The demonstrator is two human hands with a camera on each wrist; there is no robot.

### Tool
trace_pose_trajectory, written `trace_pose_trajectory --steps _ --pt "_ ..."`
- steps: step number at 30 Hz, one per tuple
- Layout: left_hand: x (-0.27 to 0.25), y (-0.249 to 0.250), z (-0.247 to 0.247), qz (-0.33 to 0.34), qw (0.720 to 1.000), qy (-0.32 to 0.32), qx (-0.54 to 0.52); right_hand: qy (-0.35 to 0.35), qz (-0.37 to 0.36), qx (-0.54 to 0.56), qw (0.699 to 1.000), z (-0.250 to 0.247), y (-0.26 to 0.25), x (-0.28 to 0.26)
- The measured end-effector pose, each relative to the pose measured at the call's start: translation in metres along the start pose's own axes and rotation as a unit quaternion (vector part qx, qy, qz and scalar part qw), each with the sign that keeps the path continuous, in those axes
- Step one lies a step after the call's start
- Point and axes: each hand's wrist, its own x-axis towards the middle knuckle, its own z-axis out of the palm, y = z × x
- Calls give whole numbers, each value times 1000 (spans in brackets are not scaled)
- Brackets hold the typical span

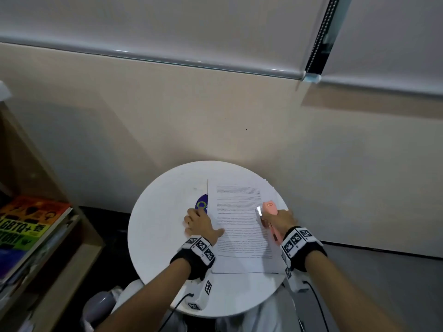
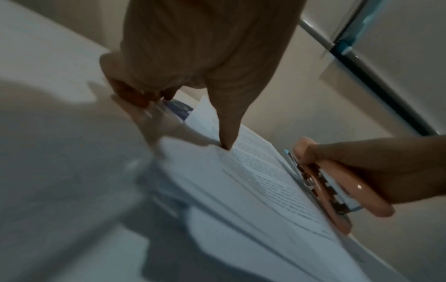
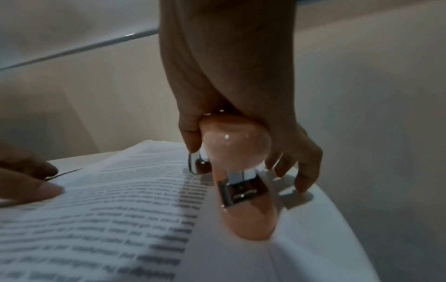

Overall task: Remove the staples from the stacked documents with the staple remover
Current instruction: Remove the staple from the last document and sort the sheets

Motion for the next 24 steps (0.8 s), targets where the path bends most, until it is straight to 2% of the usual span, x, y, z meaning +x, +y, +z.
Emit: trace_pose_trajectory --steps 2,7,9,12,14,16,19,22,24 --pt "-1 0 7 -39 999 10 16 -8 18 -10 1000 1 -4 -7" --pt "-6 -2 11 -43 999 18 -6 -41 33 72 996 22 -19 -25" --pt "-6 -12 -1 -87 996 36 -10 -85 19 139 986 37 -25 -30" --pt "-5 -41 -24 -144 987 76 0 -151 -8 148 977 46 -38 -46" --pt "-6 -59 -34 -142 986 86 7 -123 -10 178 976 49 -41 -48" --pt "-6 -71 -38 -133 987 88 7 -63 4 183 981 59 -37 -34" --pt "-8 -75 -39 -118 990 75 2 -5 16 119 993 71 -19 1" --pt "-10 -76 -40 -101 993 66 -13 13 33 29 999 66 -29 -21" --pt "-8 -80 -40 -99 994 50 -24 30 38 12 999 69 -32 -23"
